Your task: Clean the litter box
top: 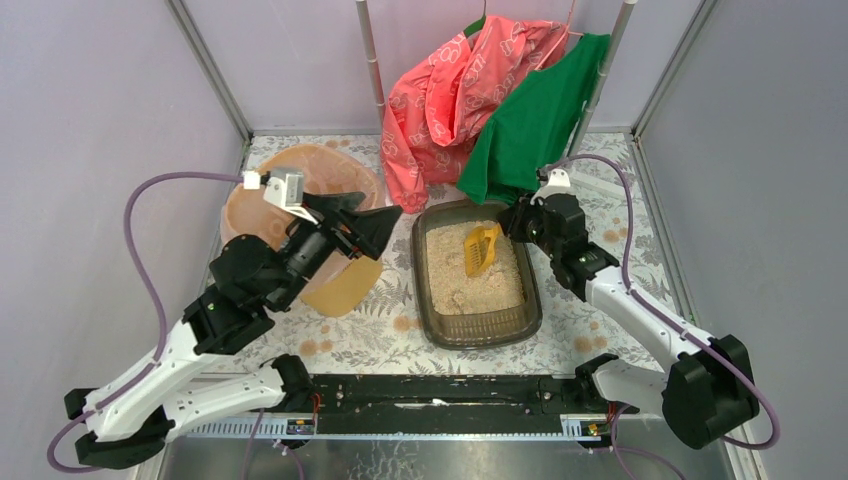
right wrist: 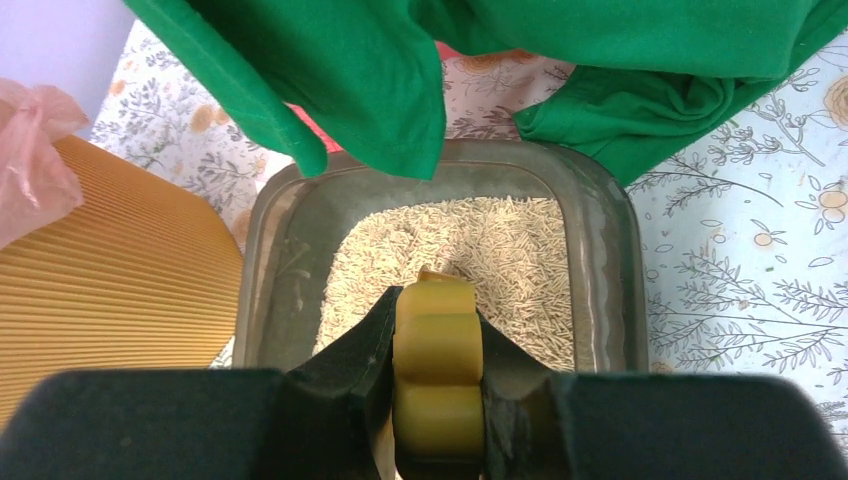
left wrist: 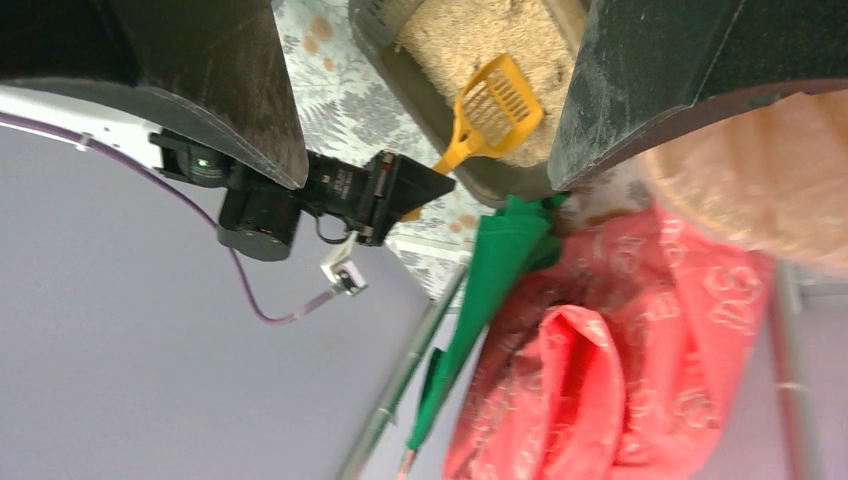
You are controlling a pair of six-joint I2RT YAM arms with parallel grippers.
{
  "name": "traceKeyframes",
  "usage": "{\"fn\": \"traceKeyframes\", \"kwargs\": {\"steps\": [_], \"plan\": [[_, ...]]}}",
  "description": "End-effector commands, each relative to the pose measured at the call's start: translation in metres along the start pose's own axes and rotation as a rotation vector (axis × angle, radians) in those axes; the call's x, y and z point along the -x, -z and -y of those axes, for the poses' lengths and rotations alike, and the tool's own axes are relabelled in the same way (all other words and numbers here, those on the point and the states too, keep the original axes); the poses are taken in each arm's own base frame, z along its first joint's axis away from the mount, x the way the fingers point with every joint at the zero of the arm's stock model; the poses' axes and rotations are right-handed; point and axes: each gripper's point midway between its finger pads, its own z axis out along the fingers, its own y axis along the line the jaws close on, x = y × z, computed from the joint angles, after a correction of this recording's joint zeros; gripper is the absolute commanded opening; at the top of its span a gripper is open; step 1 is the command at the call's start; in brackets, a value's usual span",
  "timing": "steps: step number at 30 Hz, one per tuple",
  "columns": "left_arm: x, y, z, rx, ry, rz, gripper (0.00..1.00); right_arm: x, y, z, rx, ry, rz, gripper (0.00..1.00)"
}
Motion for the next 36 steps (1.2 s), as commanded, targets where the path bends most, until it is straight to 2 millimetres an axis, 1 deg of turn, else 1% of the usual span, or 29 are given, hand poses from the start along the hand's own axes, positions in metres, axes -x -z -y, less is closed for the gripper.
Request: {"fn": "traceKeyframes", "kwargs": {"steps": [1, 3, 5, 8, 10, 12, 16, 23, 31, 36], "plan": [[0.011, 0.018, -0.038, 0.167, -0.091, 0.037, 0.99, 0.035, -0.006, -0.004, -0.009, 0.093, 0.102, 0.00], [0.016, 0.026, -0.046, 0.201, -0.097, 0.050, 0.99, 0.034, -0.009, -0.001, -0.022, 0.133, 0.082, 0.00], [0.022, 0.035, -0.051, 0.217, -0.095, 0.071, 0.99, 0.029, -0.012, -0.001, -0.014, 0.147, 0.060, 0.00], [0.026, 0.043, -0.056, 0.233, -0.091, 0.093, 0.99, 0.013, -0.016, -0.002, 0.012, 0.111, 0.020, 0.00], [0.024, 0.046, -0.060, 0.245, -0.091, 0.094, 0.99, 0.000, -0.018, -0.006, 0.047, 0.054, -0.003, 0.00], [0.022, 0.047, -0.062, 0.255, -0.088, 0.090, 0.99, -0.015, -0.018, -0.010, 0.086, -0.019, -0.026, 0.00], [0.018, 0.049, -0.065, 0.263, -0.086, 0.078, 0.99, -0.033, -0.018, -0.017, 0.146, -0.113, -0.052, 0.00], [0.015, 0.053, -0.070, 0.278, -0.076, 0.081, 0.99, -0.054, -0.014, -0.016, 0.168, -0.189, -0.078, 0.00], [0.007, 0.050, -0.071, 0.279, -0.075, 0.061, 0.99, -0.078, -0.013, -0.013, 0.205, -0.302, -0.112, 0.00], [0.003, 0.050, -0.071, 0.277, -0.072, 0.051, 0.99, -0.085, -0.012, -0.012, 0.258, -0.413, -0.117, 0.00]]}}
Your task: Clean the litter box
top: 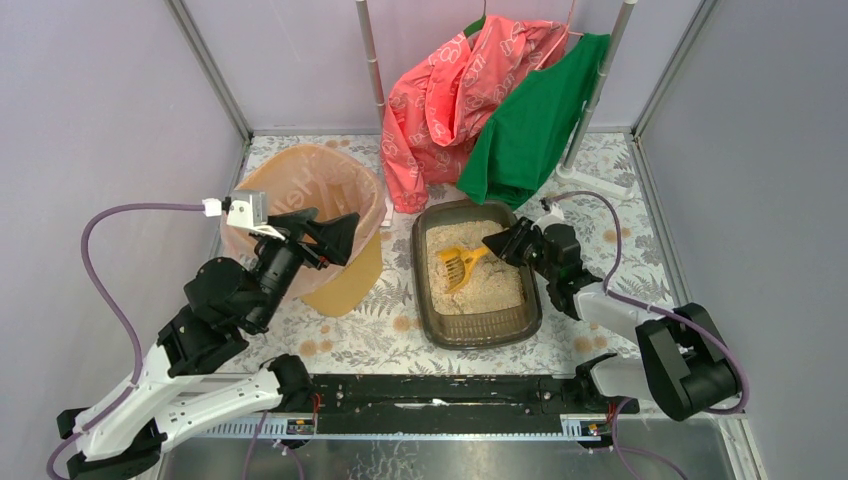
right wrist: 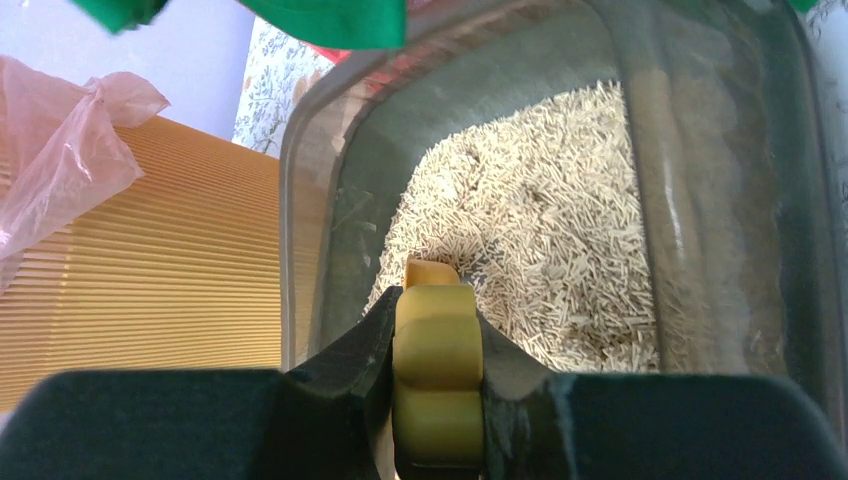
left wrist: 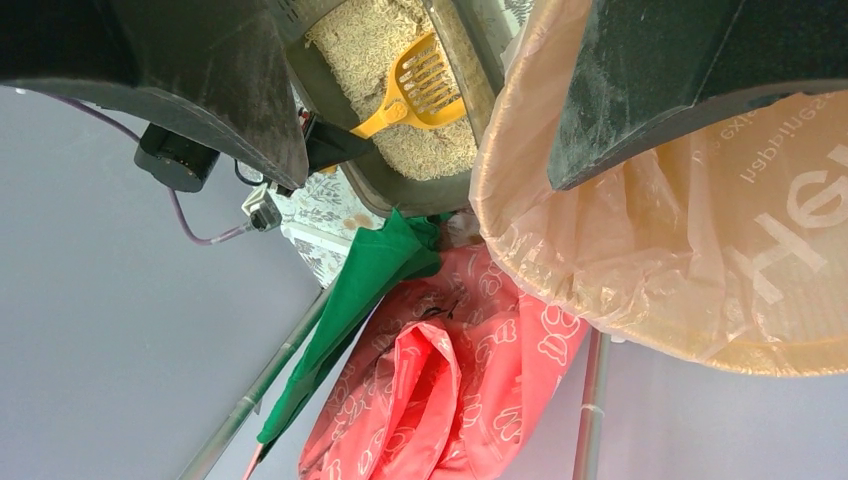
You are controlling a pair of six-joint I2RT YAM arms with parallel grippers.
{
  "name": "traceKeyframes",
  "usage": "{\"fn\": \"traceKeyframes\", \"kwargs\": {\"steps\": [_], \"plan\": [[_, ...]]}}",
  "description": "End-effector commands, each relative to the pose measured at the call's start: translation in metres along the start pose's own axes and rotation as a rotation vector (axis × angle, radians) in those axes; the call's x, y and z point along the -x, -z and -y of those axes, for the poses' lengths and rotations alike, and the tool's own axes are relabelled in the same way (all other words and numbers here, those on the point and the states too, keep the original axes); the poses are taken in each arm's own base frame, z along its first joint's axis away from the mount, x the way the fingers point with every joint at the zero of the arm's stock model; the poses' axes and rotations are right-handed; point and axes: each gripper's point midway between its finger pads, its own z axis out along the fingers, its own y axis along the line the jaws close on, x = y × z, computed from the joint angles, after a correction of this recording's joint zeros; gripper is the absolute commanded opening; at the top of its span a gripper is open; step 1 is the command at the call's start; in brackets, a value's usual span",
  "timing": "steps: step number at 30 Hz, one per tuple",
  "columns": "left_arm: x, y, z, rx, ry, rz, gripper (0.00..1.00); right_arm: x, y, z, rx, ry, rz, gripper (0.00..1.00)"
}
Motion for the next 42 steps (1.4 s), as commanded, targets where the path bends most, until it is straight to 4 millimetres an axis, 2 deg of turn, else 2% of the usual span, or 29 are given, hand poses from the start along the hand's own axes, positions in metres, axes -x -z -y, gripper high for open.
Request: {"fn": "traceKeyframes", "kwargs": {"steps": [1, 6, 15, 23, 31, 38, 42], "plan": [[-0.003, -0.001, -0.004, 0.021, 0.009, 0.001, 0.99, -0.014, 0.003, -0.004, 0.091, -0.113, -0.047, 0.00], [-0.005, 0.000, -0.005, 0.022, 0.014, -0.003, 0.99, -0.003, 0.013, 0.005, 0.075, -0.122, -0.012, 0.00], [-0.016, -0.005, -0.002, 0.009, 0.011, -0.017, 0.99, 0.032, 0.042, 0.015, 0.018, -0.070, 0.053, 0.00], [-0.019, -0.007, -0.001, 0.007, 0.006, -0.025, 0.99, 0.025, 0.049, 0.034, 0.022, -0.120, 0.058, 0.00], [-0.023, -0.006, -0.005, 0.021, 0.006, -0.032, 0.99, 0.033, 0.042, 0.033, 0.023, -0.063, 0.067, 0.00], [-0.027, -0.004, -0.009, 0.038, 0.002, -0.043, 0.99, 0.016, 0.018, 0.011, 0.054, 0.019, 0.004, 0.00], [-0.028, -0.005, -0.010, 0.041, -0.003, -0.045, 0.99, 0.003, 0.004, 0.005, 0.086, -0.012, -0.031, 0.00]]}}
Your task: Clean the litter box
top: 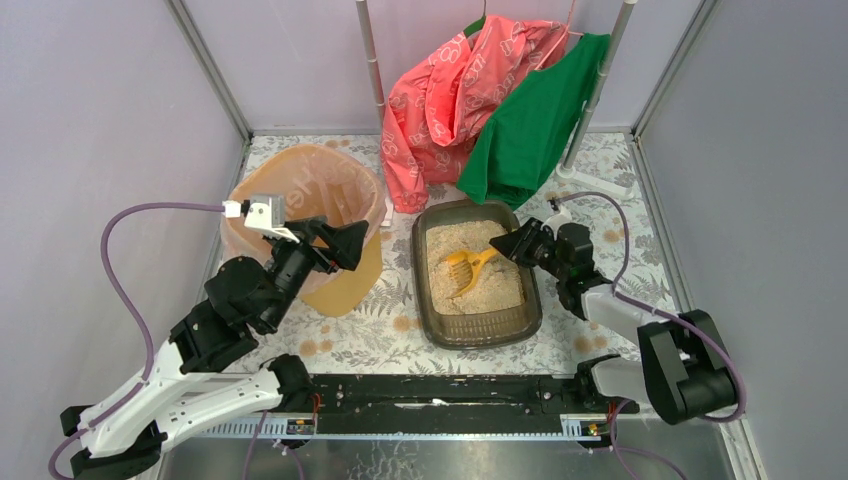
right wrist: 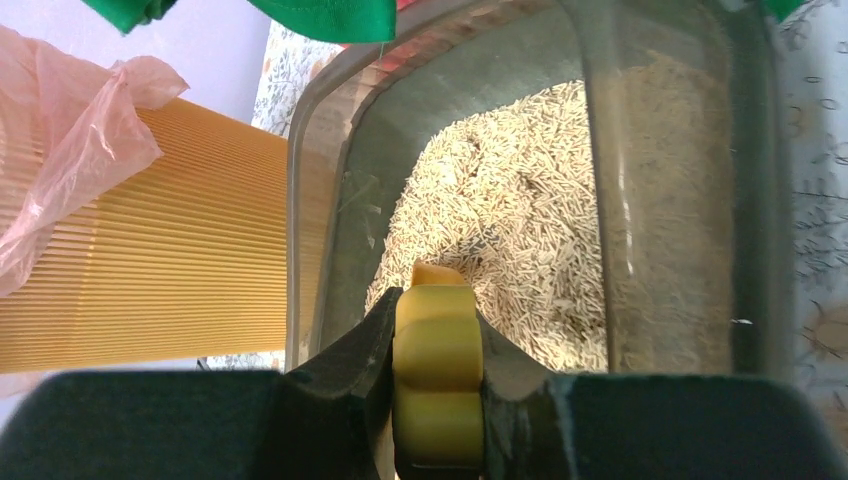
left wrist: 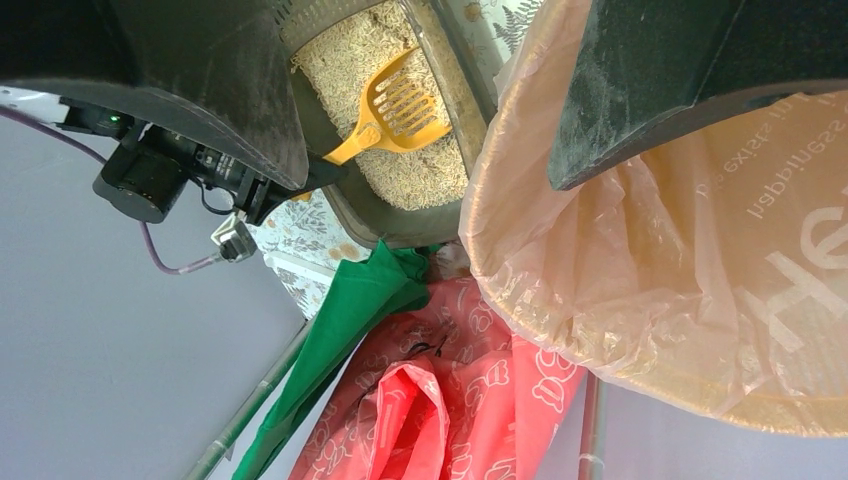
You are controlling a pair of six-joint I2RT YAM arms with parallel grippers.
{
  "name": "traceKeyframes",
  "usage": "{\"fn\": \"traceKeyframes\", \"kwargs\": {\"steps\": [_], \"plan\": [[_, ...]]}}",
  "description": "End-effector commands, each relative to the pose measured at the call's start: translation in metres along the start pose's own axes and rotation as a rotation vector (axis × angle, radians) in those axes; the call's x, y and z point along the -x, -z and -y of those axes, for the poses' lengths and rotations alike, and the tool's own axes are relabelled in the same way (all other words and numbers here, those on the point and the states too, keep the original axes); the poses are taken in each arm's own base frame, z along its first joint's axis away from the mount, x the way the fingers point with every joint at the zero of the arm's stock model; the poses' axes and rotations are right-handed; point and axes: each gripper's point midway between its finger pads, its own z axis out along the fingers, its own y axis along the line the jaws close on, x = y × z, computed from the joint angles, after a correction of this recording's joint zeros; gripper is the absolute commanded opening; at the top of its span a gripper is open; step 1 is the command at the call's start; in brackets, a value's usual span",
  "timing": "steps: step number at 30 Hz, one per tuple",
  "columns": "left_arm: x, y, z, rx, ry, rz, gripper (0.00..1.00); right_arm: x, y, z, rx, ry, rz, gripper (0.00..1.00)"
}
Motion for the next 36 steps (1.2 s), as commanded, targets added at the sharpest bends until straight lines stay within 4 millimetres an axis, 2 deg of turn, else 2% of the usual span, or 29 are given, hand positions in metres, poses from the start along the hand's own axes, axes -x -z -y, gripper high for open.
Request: {"fn": "traceKeyframes", "kwargs": {"steps": [1, 7, 11, 13, 18, 24, 36], "plan": [[0.003, 0.000, -0.005, 0.021, 0.007, 0.018, 0.99, -0.004, -0.015, -0.011, 0.054, 0.025, -0.010, 0.00], [0.003, 0.002, -0.007, 0.024, 0.002, 0.019, 0.99, -0.018, -0.020, -0.009, 0.110, -0.092, -0.029, 0.00], [0.001, 0.002, -0.006, 0.020, 0.006, 0.012, 0.99, -0.022, -0.023, -0.020, 0.227, -0.195, -0.028, 0.00], [0.002, 0.003, -0.006, 0.019, 0.011, 0.012, 0.99, -0.022, -0.023, -0.019, 0.263, -0.249, -0.023, 0.00], [0.005, 0.008, -0.009, 0.022, 0.020, 0.020, 0.99, -0.015, -0.015, -0.018, 0.292, -0.275, 0.000, 0.00], [0.007, 0.011, -0.009, 0.015, 0.037, 0.028, 0.99, -0.013, -0.010, -0.008, 0.188, -0.175, -0.009, 0.00], [-0.003, -0.001, -0.001, -0.005, 0.017, 0.010, 0.99, 0.022, 0.025, 0.018, 0.120, -0.188, 0.075, 0.00]]}}
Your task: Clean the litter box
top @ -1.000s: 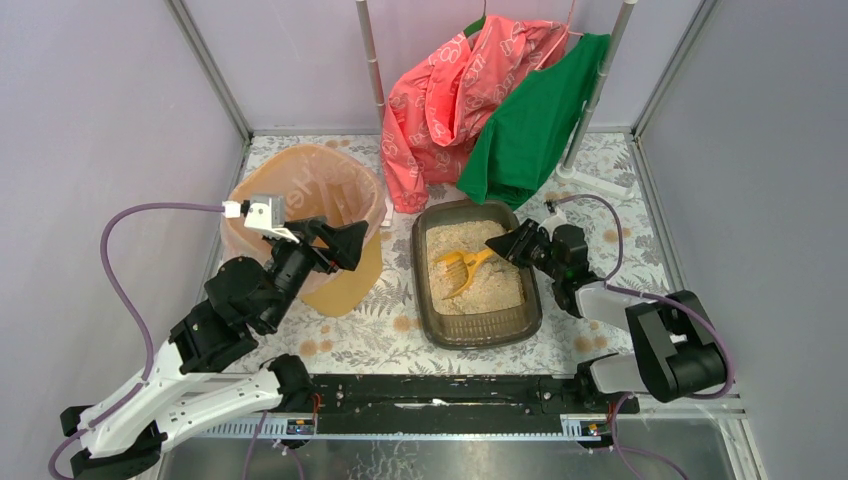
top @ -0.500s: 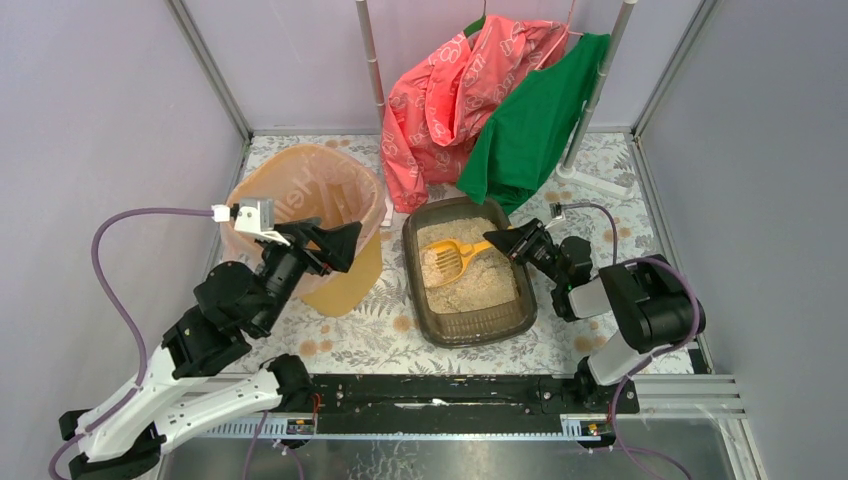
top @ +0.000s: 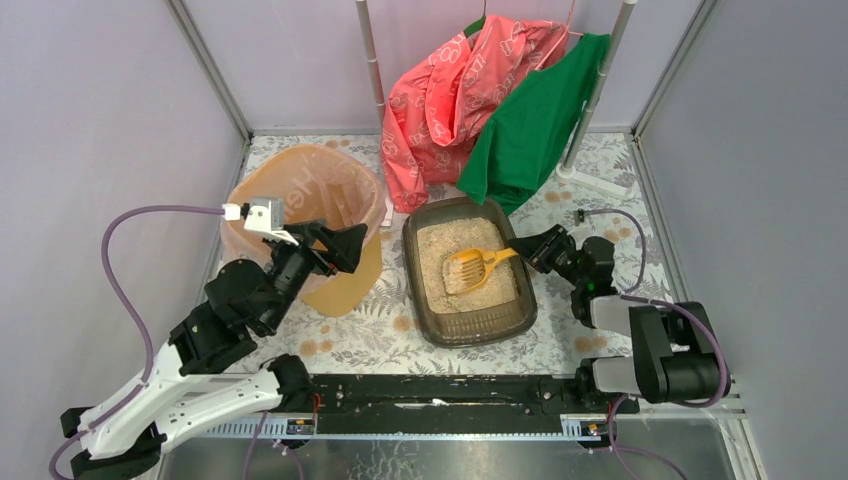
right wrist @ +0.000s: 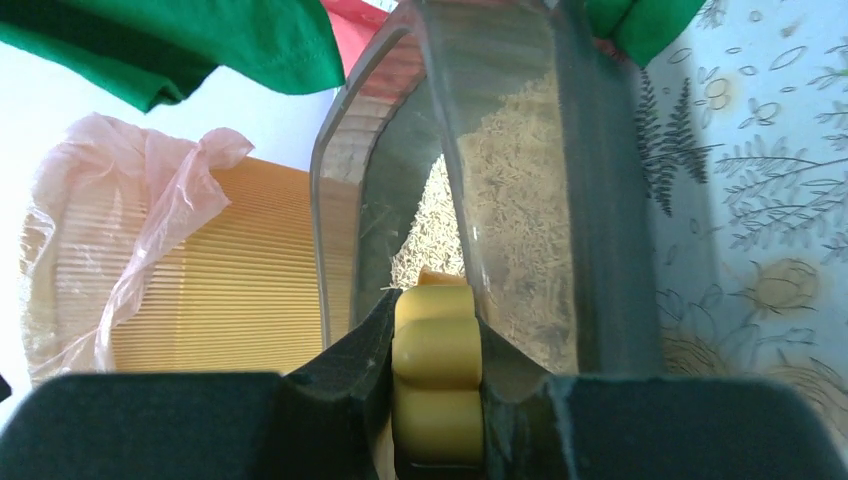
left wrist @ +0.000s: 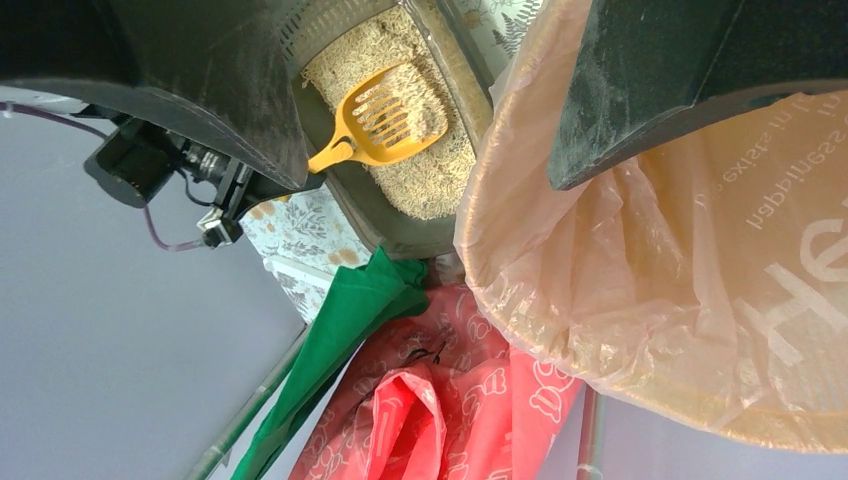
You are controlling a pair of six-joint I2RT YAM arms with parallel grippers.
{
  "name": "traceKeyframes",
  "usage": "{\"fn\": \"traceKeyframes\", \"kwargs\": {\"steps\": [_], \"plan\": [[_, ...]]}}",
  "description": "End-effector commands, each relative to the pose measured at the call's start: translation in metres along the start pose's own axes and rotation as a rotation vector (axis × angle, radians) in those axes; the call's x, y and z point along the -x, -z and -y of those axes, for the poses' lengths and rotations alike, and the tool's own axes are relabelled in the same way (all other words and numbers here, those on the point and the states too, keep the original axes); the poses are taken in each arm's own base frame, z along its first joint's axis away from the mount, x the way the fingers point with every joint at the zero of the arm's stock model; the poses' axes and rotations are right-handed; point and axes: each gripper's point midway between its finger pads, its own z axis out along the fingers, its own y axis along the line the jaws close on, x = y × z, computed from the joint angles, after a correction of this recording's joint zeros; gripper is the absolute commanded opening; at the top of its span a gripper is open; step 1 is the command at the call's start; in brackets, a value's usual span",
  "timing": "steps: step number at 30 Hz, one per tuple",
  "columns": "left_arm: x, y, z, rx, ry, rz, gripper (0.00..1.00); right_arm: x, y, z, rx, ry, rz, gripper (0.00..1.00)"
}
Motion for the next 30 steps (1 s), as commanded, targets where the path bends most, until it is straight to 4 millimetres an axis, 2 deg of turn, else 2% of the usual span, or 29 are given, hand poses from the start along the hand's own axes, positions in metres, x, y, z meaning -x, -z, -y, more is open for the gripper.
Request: {"fn": "traceKeyframes", "kwargs": {"steps": [1, 9, 11, 14, 15, 16, 19, 22, 26, 28, 30], "plan": [[-0.001, -0.006, 0.003, -0.006, 0.003, 0.011, 0.99, 0.015, 0.016, -0.006, 0.034, 0.019, 0.021, 0.00], [0.001, -0.007, 0.008, -0.020, 0.005, 0.005, 0.99, 0.058, 0.054, -0.005, 0.118, -0.062, 0.132, 0.00], [0.003, -0.005, 0.008, -0.021, 0.016, 0.009, 0.99, 0.056, 0.054, -0.001, 0.125, -0.077, 0.138, 0.00], [0.000, -0.006, 0.008, -0.022, 0.020, 0.004, 0.99, 0.044, 0.056, -0.012, 0.219, -0.129, 0.121, 0.00], [-0.001, -0.007, 0.009, -0.023, 0.018, -0.001, 0.99, 0.046, 0.061, -0.016, 0.256, -0.144, 0.132, 0.00], [-0.001, -0.008, 0.011, -0.025, 0.017, -0.006, 0.99, 0.049, 0.064, -0.013, 0.255, -0.173, 0.130, 0.00], [-0.002, -0.011, 0.015, -0.034, 0.013, -0.017, 0.99, 0.047, 0.065, -0.014, 0.255, -0.145, 0.143, 0.00], [-0.001, -0.013, 0.017, -0.035, 0.012, -0.018, 0.99, 0.055, 0.069, -0.019, 0.264, -0.135, 0.164, 0.00], [-0.006, -0.017, 0.020, -0.045, 0.016, -0.020, 0.99, 0.055, 0.064, -0.030, 0.288, -0.108, 0.139, 0.00], [-0.007, -0.018, 0.022, -0.050, 0.017, -0.025, 0.99, 0.059, 0.065, -0.026, 0.277, -0.106, 0.156, 0.00], [-0.007, -0.019, 0.023, -0.055, 0.021, -0.024, 0.99, 0.051, 0.057, -0.031, 0.286, -0.092, 0.112, 0.00]]}}
